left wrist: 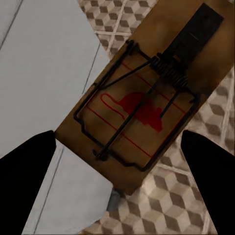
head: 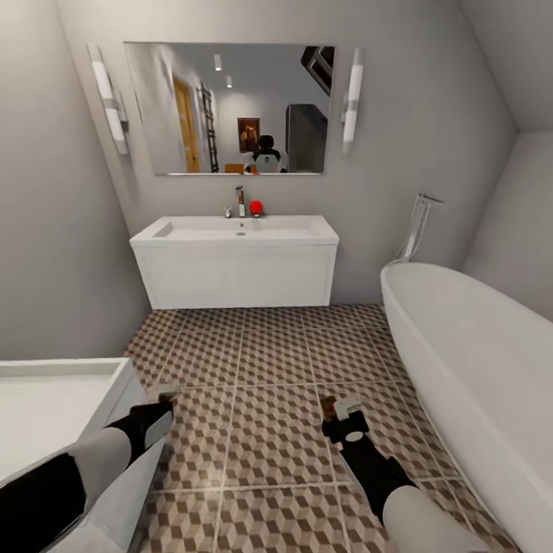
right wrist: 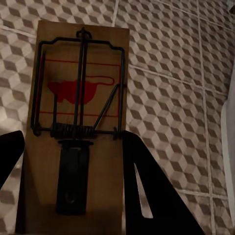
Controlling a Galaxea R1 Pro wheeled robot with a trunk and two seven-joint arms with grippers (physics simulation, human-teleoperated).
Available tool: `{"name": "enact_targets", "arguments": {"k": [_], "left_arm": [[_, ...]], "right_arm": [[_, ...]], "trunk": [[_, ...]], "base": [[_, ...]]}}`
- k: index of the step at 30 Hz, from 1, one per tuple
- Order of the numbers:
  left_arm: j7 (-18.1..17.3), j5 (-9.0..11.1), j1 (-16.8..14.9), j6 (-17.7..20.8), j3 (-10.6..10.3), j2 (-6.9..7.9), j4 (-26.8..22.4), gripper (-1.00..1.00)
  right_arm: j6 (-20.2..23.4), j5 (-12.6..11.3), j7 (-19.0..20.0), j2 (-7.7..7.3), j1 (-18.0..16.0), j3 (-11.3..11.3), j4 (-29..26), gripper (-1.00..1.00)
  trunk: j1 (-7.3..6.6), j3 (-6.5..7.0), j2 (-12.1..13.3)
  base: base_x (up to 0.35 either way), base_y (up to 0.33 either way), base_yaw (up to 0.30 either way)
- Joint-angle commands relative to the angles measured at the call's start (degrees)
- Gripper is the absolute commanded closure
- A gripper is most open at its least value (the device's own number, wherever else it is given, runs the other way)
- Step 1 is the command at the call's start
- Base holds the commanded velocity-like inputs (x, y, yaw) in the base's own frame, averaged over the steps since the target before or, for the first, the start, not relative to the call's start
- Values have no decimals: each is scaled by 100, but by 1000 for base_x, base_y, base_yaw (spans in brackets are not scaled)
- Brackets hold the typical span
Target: Take the four mousetraps from the cabinet in the bathroom and place them on the bathroom floor. Make sure all four end up on the same floor surface, and ensure that at least two of them are either under or directly next to the same bathroom sink.
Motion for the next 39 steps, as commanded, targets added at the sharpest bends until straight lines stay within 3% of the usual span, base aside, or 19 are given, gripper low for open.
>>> {"name": "enact_targets", "arguments": {"k": [1,4,12,39], "left_arm": [[44,3,87,-54,-58,51,14,100],[45,7,197,-201,-54,110,67,100],[45,16,311,-253,-53,104,79,100],[36,19,405,-262,-53,84,71,100]], "right_arm": [[52,36,-36,2,-59,31,91,100],[50,38,-38,12,-155,30,311,100],[-467,31,-55,10,-190,29,742,100],[-519,40,-127,10,-190,38,1068,100]], "trunk": [[3,-5,-2],[3,-5,-2],[3,-5,-2],[3,-5,-2]], "base": [[338,0,0],[338,0,0],[338,0,0],[338,-17,0]]}}
